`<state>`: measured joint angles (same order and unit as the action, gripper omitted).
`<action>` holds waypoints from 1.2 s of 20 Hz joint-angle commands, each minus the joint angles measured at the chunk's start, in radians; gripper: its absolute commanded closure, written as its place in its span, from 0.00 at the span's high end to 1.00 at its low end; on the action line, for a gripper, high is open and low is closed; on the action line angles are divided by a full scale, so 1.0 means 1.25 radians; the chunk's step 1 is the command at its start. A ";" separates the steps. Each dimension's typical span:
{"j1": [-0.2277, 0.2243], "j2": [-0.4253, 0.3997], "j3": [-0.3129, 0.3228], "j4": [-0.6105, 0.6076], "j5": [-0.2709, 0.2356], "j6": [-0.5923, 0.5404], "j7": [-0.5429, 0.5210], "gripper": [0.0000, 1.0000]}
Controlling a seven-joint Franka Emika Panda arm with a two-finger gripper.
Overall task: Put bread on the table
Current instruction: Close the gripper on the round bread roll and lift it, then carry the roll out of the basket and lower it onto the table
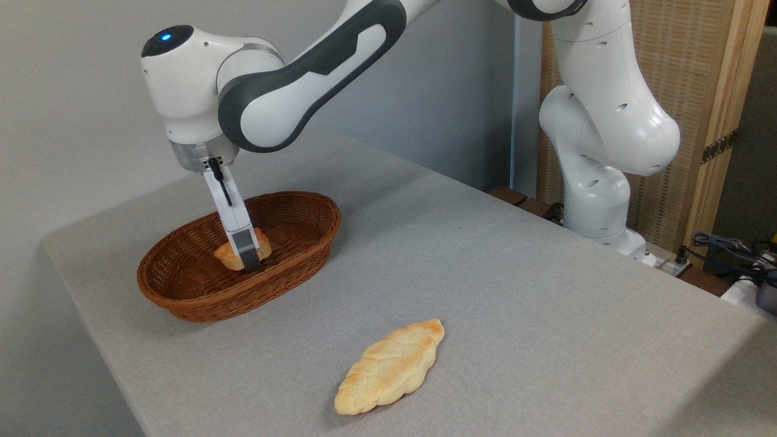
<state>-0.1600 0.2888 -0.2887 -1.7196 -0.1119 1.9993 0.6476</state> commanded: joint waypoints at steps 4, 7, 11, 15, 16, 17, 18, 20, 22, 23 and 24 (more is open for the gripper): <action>0.002 0.000 -0.002 0.000 0.010 0.013 0.003 0.43; 0.003 -0.004 -0.002 0.000 0.005 0.013 0.002 0.43; 0.005 -0.026 0.001 0.026 -0.004 0.008 -0.004 0.43; 0.016 -0.074 0.026 0.040 -0.043 -0.011 -0.008 0.43; 0.016 -0.089 0.056 0.042 -0.045 -0.024 -0.008 0.44; 0.016 -0.102 0.076 0.042 -0.045 -0.031 -0.005 0.44; 0.016 -0.113 0.096 0.041 -0.044 -0.040 -0.001 0.44; 0.015 -0.122 0.148 0.040 -0.044 -0.056 0.003 0.44; 0.015 -0.119 0.185 0.038 -0.042 -0.062 0.005 0.46; 0.015 -0.113 0.196 0.032 -0.039 -0.068 0.005 0.46; 0.016 -0.103 0.204 0.031 -0.037 -0.070 0.005 0.47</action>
<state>-0.1312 0.1452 -0.0741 -1.6645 -0.1475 1.9270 0.6492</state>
